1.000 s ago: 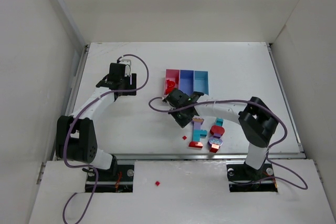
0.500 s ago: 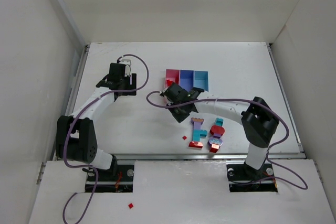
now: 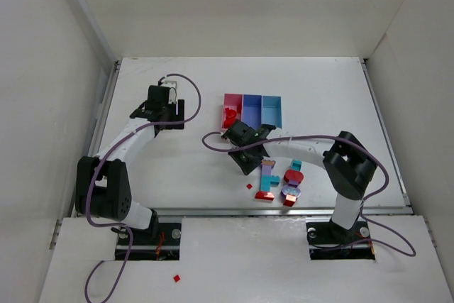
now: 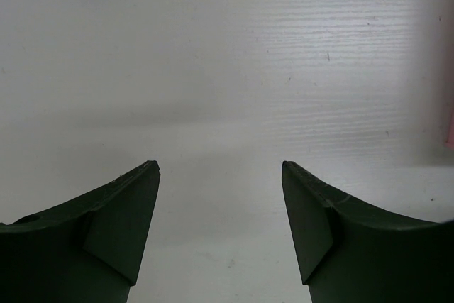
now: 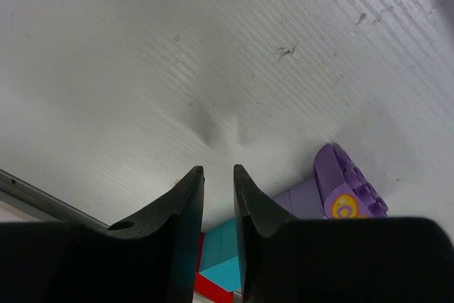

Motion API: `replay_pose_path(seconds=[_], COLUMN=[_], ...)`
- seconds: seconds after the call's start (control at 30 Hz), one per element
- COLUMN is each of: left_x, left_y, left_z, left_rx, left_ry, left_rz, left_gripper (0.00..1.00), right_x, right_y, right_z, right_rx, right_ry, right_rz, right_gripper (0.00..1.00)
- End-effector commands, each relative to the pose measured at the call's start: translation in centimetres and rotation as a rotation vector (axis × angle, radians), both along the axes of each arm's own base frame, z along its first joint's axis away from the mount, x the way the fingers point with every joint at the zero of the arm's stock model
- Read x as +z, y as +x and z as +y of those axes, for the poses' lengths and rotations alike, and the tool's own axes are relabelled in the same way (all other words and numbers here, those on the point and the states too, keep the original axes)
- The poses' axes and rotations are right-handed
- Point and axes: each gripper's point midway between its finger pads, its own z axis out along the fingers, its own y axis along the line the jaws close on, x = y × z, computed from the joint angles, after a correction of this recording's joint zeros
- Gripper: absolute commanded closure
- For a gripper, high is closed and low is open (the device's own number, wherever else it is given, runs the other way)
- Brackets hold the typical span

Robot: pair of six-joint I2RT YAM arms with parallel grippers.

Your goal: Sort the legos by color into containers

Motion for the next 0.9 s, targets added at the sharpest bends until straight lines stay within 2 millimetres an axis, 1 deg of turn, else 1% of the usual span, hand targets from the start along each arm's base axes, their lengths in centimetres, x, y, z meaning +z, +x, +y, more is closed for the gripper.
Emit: replay_pose_path(seconds=[0.0,0.07,0.1,0.13,0.17,0.2,0.27,0.3,0.33,0.4,0.43,0.47,0.5,0.53,0.63,0.67,0.8,0.87], left_x=[0.4,0.4,0.4,0.4,0.4,0.7,0.7,0.7,0.7,0.7,1.0,1.0,1.0,1.0,0.7,0.7,0.7,1.0], left_y=[0.4,0.4,0.4,0.4,0.4,0.4,0.4,0.4,0.4,0.4,0.4,0.4,0.4,0.4,0.2,0.2,0.2,0.2], left_z=[-0.3,-0.3,-0.3,-0.3,-0.3,-0.3,-0.3,-0.3,-0.3,-0.3,-0.3,-0.3,-0.3,-0.3,-0.3,-0.3,-0.3,-0.3], left_rx=[-0.016,-0.016,-0.016,-0.016,-0.016,-0.016,-0.016,-0.016,-0.016,-0.016,-0.016,-0.016,-0.016,-0.016,-0.016,-0.016,-0.016,-0.016], left_ry=[-0.008,-0.008,-0.008,-0.008,-0.008,-0.009,-0.009,-0.009,-0.009,-0.009,-0.011,-0.011,-0.011,-0.011,-0.009,-0.009,-0.009,-0.011], left_rz=[-0.031,-0.031,-0.031,-0.031,-0.031,-0.04,-0.04,-0.04,-0.04,-0.04,-0.049,-0.049,-0.049,-0.049,-0.04,-0.04,-0.04,-0.049], left_gripper=[0.33,0.33,0.33,0.33,0.33,0.33,0.33,0.33,0.33,0.33,0.33,0.33,0.33,0.33,0.33,0.33,0.33,0.33], right_x=[1.6,1.7,1.3,1.3,1.1,1.1,0.8,1.1,0.8,0.8,0.5,0.6,0.6,0.6,0.3,0.3,0.1,0.1], right_y=[0.3,0.6,0.3,0.4,0.2,0.2,0.0,0.1,-0.2,-0.2,-0.3,-0.2,-0.2,-0.2,-0.5,-0.5,-0.9,-0.9], right_z=[1.1,1.5,1.1,1.3,1.1,1.1,0.9,0.9,0.7,0.7,0.4,0.6,0.6,0.6,0.5,0.5,0.3,0.3], right_rx=[-0.024,-0.024,-0.033,-0.033,-0.033,-0.042,-0.042,-0.042,-0.042,-0.042,-0.042,-0.042,-0.042,-0.042,-0.039,-0.048,-0.045,-0.045], right_ry=[0.068,0.083,0.074,0.081,0.074,0.075,0.068,0.075,0.067,0.067,0.059,0.067,0.067,0.067,0.064,0.066,0.065,0.065], right_rz=[-0.022,-0.033,-0.022,-0.027,-0.022,-0.02,-0.014,-0.02,-0.013,-0.013,-0.008,-0.013,-0.013,-0.013,-0.001,0.002,0.015,0.015], right_gripper=[0.71,0.71,0.71,0.71,0.68,0.68,0.66,0.63,0.63,0.58,0.53,0.51,0.46,0.46,0.38,0.37,0.36,0.34])
